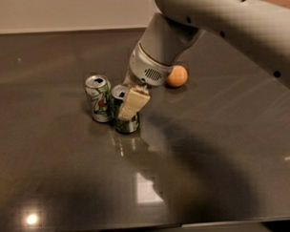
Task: Move green can near 7up can
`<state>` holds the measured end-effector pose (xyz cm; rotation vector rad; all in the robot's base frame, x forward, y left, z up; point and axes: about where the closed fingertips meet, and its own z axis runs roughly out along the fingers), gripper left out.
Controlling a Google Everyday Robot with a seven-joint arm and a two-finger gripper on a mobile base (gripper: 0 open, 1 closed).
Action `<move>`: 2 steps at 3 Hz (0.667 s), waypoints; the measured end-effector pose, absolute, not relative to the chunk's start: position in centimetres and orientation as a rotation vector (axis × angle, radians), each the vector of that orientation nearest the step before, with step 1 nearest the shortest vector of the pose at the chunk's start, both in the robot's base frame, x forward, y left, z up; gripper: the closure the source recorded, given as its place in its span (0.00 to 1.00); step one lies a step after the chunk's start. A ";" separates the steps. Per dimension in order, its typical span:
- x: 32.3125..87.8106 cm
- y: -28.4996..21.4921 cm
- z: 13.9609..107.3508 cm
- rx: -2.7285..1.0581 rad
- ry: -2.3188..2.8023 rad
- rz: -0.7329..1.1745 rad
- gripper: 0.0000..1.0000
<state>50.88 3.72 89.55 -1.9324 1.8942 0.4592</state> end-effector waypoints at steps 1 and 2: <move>50.8 3.8 89.5 -1.935 1.892 0.459 0.00; 50.8 3.8 89.5 -1.935 1.892 0.459 0.00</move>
Offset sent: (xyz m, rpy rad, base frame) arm -0.0006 0.0010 -0.0001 -0.0005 -0.0002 0.0022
